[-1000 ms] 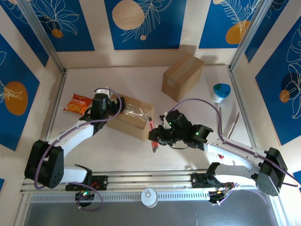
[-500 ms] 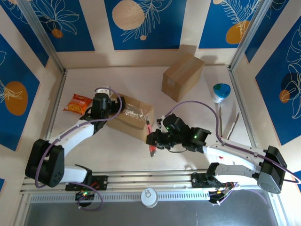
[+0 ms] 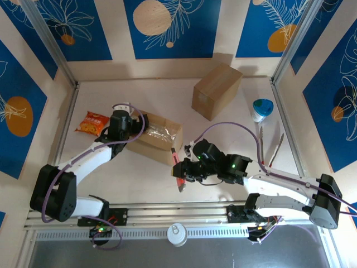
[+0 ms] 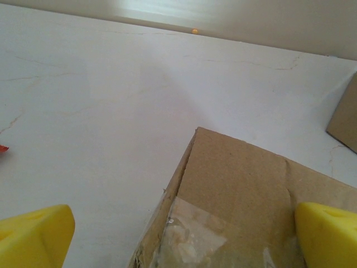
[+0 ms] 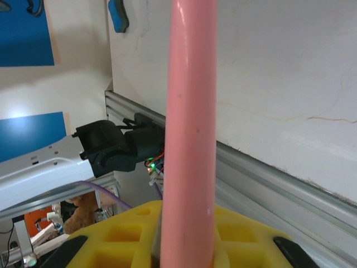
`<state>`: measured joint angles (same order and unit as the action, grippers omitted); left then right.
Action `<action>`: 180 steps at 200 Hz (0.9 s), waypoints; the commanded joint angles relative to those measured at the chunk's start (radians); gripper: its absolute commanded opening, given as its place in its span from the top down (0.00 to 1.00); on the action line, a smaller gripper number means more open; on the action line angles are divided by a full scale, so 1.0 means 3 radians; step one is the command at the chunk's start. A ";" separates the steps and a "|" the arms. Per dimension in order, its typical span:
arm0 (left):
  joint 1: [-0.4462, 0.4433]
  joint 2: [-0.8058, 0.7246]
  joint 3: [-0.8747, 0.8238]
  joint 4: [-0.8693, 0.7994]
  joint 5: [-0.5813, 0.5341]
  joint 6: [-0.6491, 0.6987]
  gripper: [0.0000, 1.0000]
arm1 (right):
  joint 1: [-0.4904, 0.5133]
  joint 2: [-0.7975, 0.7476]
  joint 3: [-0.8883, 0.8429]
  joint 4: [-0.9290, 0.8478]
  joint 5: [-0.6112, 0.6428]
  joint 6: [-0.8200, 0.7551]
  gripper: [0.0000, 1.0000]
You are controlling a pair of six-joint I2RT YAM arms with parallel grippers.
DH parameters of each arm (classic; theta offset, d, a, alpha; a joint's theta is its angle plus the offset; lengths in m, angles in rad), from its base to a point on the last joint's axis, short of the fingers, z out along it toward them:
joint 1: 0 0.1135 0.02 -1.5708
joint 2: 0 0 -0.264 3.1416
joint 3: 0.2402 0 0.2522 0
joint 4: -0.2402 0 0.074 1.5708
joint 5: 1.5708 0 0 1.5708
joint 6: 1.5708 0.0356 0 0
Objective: Unpack the express box
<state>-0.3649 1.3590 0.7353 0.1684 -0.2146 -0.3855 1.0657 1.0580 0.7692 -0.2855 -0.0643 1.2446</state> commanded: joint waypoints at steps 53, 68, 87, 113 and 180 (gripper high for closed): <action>0.0014 0.0188 -0.0198 -0.0818 -0.0006 0.0027 0.00 | -0.0393 -0.0497 0.0079 -0.0847 0.0154 -0.0459 1.00; 0.0014 0.0148 -0.0152 -0.0854 -0.0001 0.0066 0.00 | -0.0734 -0.0616 0.0016 -0.0958 0.0083 -0.0631 1.00; 0.0014 0.0103 -0.0068 -0.0902 -0.0005 0.0128 0.00 | -0.1229 -0.0698 -0.0126 -0.0912 -0.0103 -0.0871 1.00; 0.0020 0.0068 0.0077 -0.0969 0.0004 0.0205 0.00 | -0.1792 -0.0590 -0.0413 -0.0568 -0.0341 -0.1129 1.00; 0.0020 -0.0082 0.0392 -0.1108 0.0144 0.0311 0.00 | -0.2223 0.0326 -0.0936 0.0788 -0.0369 -0.1252 1.00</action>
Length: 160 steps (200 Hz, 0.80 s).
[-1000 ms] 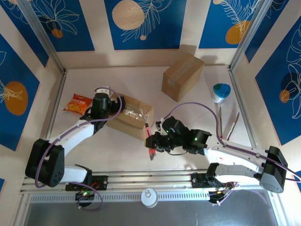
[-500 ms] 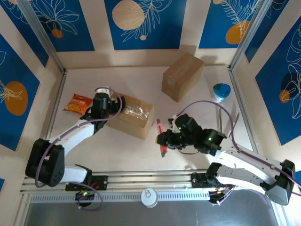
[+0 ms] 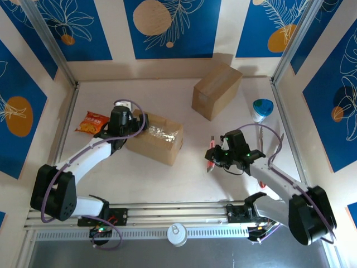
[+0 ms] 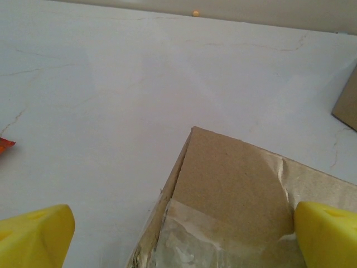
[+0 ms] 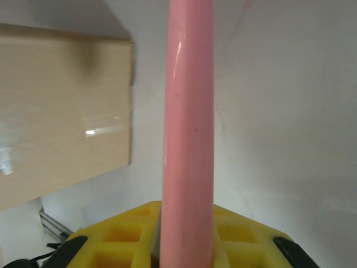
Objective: Unpack the express box
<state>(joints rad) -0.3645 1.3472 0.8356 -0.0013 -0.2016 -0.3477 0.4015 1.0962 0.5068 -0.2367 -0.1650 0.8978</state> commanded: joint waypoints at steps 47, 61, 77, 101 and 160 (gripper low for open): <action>0.0017 -0.0194 0.0208 -0.0660 0.0111 0.0268 0.00 | 0.0061 0.0777 -0.0130 0.1022 0.0183 0.0119 1.00; 0.0020 -0.0228 0.0248 -0.0697 0.0104 0.0287 0.00 | 0.0092 0.0913 -0.0120 0.1025 0.0273 0.0224 1.00; 0.0024 -0.0267 0.0289 -0.0735 0.0112 0.0300 0.00 | 0.0103 0.1057 -0.0109 0.1018 0.0330 0.0341 1.00; 0.0023 -0.0329 0.0347 -0.0788 0.0155 0.0298 0.00 | 0.0124 0.1244 -0.0110 0.1033 0.0369 0.0480 1.00; 0.0028 -0.0418 0.0530 -0.0959 0.0304 0.0343 0.00 | 0.0226 0.1398 -0.0204 0.0958 0.0578 0.0809 1.00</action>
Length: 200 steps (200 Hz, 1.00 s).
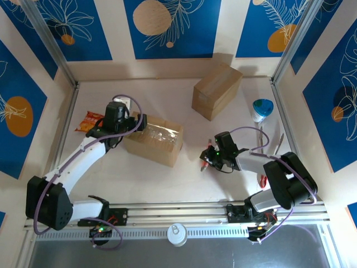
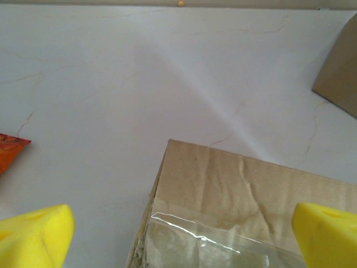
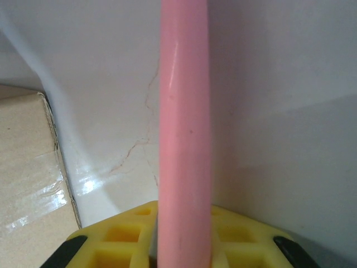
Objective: Unpack the express box
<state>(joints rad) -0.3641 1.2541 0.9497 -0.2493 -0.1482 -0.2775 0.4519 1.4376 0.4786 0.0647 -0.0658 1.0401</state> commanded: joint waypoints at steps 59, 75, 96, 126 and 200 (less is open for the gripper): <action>0.0029 -0.0306 0.0403 -0.0562 0.0134 0.0019 0.00 | 0.0055 -0.0073 -0.0373 -0.0288 0.0444 0.0635 0.53; 0.0033 -0.0348 0.0523 -0.0912 0.0145 -0.0113 0.00 | 0.0053 -0.0298 -0.0428 -0.0449 0.0514 0.0678 0.43; 0.0033 -0.0445 0.0555 -0.1332 0.0172 -0.0361 0.00 | 0.0053 -0.0707 -0.0445 -0.0780 0.0603 0.0667 0.32; 0.0030 -0.0694 0.0362 -0.1751 0.0290 -0.0703 0.00 | 0.0110 -0.1456 -0.0148 -0.1648 0.0787 0.0326 0.12; 0.0038 -0.1340 -0.0548 -0.1727 0.0652 -0.1287 0.50 | 0.0159 -0.0984 0.2085 -0.2530 0.0138 -0.1582 0.01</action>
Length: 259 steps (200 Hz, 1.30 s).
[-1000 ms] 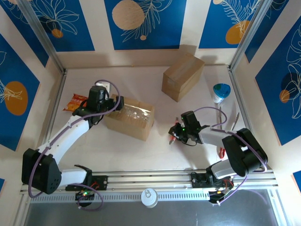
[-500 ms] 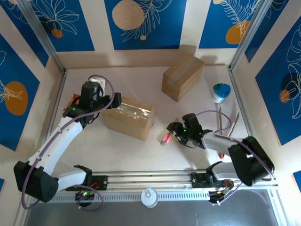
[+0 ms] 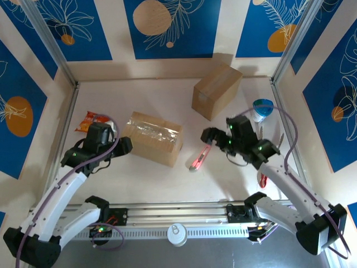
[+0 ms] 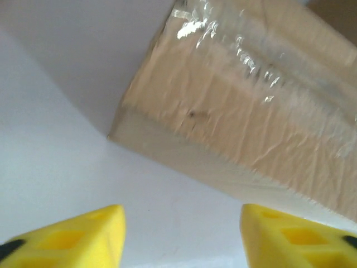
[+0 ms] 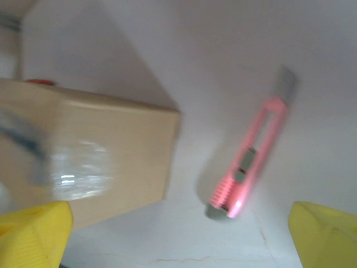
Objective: Unpack the express box
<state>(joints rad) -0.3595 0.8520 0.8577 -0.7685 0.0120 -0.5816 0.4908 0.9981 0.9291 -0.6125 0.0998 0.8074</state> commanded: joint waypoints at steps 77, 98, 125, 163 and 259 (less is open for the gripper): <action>0.0146 0.1123 -0.0500 0.1136 -0.0091 -0.0449 0.65 | 0.0138 0.2803 0.2522 -0.0052 -0.1117 -0.1149 0.01; 0.0208 0.1367 -0.0415 0.1274 -0.0084 -0.0427 0.64 | 0.0207 0.2849 0.2390 0.0264 -0.1334 -0.0876 0.01; 0.0252 0.1626 -0.0271 0.1364 -0.0099 -0.0363 0.64 | 0.0347 0.2636 0.1975 0.0577 -0.1357 -0.0588 0.01; 0.0272 0.1850 -0.0116 0.1419 -0.0092 -0.0309 0.64 | 0.0459 0.2234 0.1301 0.0897 -0.1218 -0.0199 0.01; 0.0288 0.1300 -0.0051 0.0614 -0.0503 -0.0144 0.45 | 0.0481 0.2048 0.0910 0.1009 -0.1049 -0.0045 0.01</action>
<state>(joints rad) -0.2821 1.3479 0.8017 -0.4339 -0.0502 -0.6601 0.6350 1.6314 1.1980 -0.3244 -0.2207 0.7876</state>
